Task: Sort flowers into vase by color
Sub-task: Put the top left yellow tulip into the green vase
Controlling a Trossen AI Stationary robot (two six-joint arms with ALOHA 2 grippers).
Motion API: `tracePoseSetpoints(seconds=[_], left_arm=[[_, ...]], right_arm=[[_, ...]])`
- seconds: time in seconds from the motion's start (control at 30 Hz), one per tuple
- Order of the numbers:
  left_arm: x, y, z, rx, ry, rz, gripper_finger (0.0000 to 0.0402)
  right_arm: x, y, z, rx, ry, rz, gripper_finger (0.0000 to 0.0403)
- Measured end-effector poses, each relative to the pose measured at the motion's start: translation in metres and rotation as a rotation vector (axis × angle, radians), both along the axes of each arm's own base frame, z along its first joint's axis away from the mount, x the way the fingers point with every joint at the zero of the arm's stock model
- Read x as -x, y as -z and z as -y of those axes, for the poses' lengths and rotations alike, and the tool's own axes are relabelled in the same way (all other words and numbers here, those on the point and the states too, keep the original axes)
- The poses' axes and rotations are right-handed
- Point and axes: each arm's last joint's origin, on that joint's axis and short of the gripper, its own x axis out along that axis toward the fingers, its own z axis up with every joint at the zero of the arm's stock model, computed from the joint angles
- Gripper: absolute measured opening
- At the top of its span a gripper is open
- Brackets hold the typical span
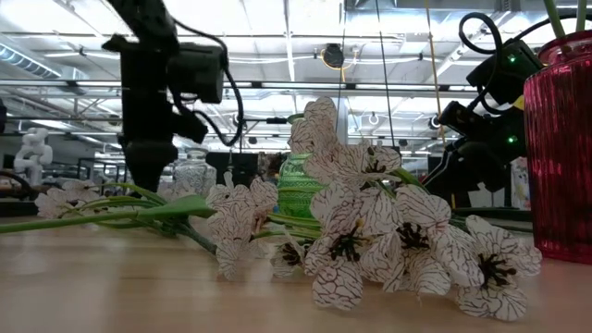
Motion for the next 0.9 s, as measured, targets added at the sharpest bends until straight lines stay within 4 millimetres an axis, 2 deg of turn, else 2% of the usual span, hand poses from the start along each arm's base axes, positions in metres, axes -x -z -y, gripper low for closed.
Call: tracePoseSetpoints(seconds=[0.17, 0.43, 0.73, 0.9], left_arm=[[-0.003, 0.008, 0.000, 0.039, 0.018, 0.068, 0.0239], [-0.005, 0.008, 0.001, 0.057, 0.009, 0.099, 0.0237], [-0.008, 0.008, 0.000, 0.055, 0.002, 0.139, 0.0173], [-0.002, 0.018, 0.000, 0.028, -0.018, 0.140, 0.0147]], right_arm=[[0.000, 0.000, 0.000, 0.000, 0.001, 0.000, 0.0196], [0.000, 0.000, 0.000, -0.001, 0.001, -0.001, 0.0196], [0.000, 0.000, 0.000, -0.013, 0.008, 0.004, 0.0196], [0.000, 0.000, 0.000, -0.028, 0.018, 0.010, 0.0196]])
